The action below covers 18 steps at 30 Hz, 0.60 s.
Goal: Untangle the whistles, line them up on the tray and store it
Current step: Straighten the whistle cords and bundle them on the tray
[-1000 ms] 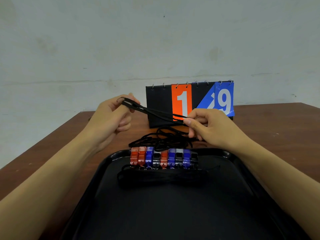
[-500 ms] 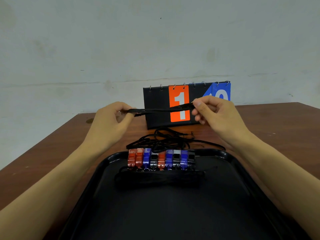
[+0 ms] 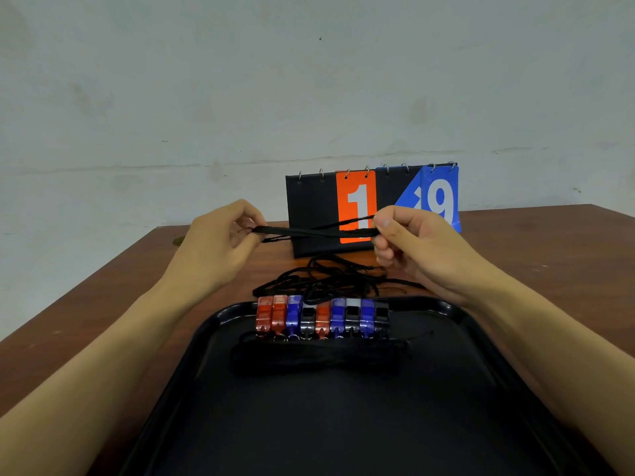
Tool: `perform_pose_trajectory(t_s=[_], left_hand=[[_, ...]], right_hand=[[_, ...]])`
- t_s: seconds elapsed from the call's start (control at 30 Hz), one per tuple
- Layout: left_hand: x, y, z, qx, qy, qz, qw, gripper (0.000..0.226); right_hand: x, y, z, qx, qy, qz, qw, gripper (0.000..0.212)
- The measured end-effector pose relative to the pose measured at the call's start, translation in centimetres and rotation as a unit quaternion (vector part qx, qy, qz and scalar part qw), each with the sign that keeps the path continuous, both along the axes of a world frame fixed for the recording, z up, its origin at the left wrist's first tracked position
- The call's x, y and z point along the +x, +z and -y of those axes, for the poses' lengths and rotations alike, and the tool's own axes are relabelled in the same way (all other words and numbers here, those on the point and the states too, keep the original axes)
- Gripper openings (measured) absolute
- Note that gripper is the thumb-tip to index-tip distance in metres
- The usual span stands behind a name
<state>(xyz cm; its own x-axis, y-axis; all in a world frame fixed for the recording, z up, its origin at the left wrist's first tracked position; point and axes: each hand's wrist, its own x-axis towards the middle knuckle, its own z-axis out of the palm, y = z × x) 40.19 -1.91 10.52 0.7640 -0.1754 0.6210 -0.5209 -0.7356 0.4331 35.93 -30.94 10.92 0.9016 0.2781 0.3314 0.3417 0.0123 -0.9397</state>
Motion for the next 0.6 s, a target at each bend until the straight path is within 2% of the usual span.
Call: perform_pose_trajectory(t_s=[0.13, 0.23, 0.4, 0.6], left_hand=[[-0.2, 0.4, 0.0, 0.065, 0.009, -0.001, 0.998, 0.013], [-0.4, 0.4, 0.1, 0.071, 0.024, -0.006, 0.997, 0.012], [-0.7, 0.8, -0.2, 0.033, 0.017, -0.039, 0.999, 0.013], [-1.4, 1.6, -0.6, -0.045, -0.064, -0.098, 0.992, 0.012]], right_hand=[[0.7, -0.1, 0.5, -0.038, -0.087, 0.017, 0.995, 0.017], [0.8, -0.2, 0.8, -0.063, -0.116, 0.022, 0.991, 0.016], [0.6, 0.3, 1.4, -0.053, -0.104, 0.002, 0.993, 0.013], [0.6, 0.6, 2.4, -0.062, -0.111, 0.011, 0.992, 0.010]])
